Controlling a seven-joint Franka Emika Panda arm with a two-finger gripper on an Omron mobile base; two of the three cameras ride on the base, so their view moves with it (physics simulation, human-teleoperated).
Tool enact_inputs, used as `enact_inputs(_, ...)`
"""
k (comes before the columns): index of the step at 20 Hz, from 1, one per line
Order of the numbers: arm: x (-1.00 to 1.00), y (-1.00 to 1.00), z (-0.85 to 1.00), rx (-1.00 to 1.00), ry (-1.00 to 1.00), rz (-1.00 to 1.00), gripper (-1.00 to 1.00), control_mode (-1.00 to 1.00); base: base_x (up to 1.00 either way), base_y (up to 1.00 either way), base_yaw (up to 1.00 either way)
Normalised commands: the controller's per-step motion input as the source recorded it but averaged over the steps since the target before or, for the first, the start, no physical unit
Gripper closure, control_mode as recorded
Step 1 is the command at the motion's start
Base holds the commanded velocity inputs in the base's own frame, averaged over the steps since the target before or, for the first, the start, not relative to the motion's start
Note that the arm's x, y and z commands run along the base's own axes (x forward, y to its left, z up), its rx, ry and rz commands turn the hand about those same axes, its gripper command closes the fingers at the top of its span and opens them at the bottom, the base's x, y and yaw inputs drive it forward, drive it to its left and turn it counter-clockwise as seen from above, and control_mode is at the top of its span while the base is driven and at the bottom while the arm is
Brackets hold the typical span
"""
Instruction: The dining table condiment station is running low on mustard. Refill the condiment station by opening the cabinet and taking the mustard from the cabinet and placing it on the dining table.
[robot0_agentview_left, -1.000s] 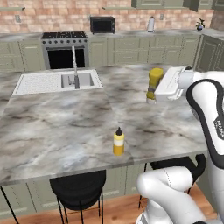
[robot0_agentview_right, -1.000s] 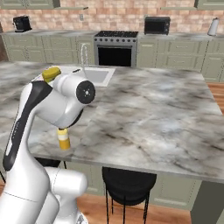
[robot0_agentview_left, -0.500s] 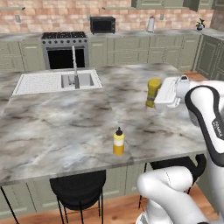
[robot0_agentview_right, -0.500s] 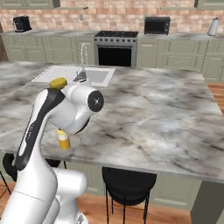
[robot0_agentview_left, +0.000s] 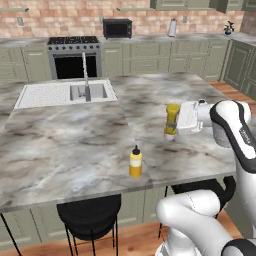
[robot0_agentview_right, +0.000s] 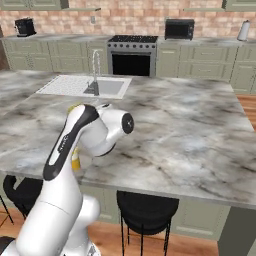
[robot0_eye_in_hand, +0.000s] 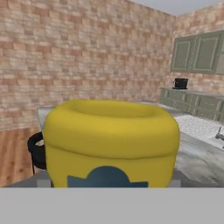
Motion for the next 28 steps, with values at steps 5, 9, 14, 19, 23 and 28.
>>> enact_inputs(5, 0.23, -0.07, -0.67, 0.02, 0.05, 0.12, 1.0, -1.0, 0.0, 0.0, 0.0)
enact_inputs(9, 0.12, 0.0, -0.53, 0.02, 0.01, 0.09, 1.0, -1.0, 0.0, 0.0, 0.0)
enact_inputs(14, 0.11, 0.0, -0.43, 0.0, 0.0, 0.06, 1.0, -1.0, 0.0, 0.0, 0.0)
enact_inputs(19, 0.21, 0.0, -0.41, 0.0, 0.0, 0.06, 1.0, -1.0, 0.0, 0.0, 0.0)
enact_inputs(23, 0.26, 0.04, -0.34, 0.0, 0.0, 0.04, 1.0, -1.0, 0.0, 0.0, 0.0)
enact_inputs(28, 0.19, 0.07, -0.33, 0.0, 0.03, 0.04, 1.0, -1.0, 0.0, 0.0, 0.0)
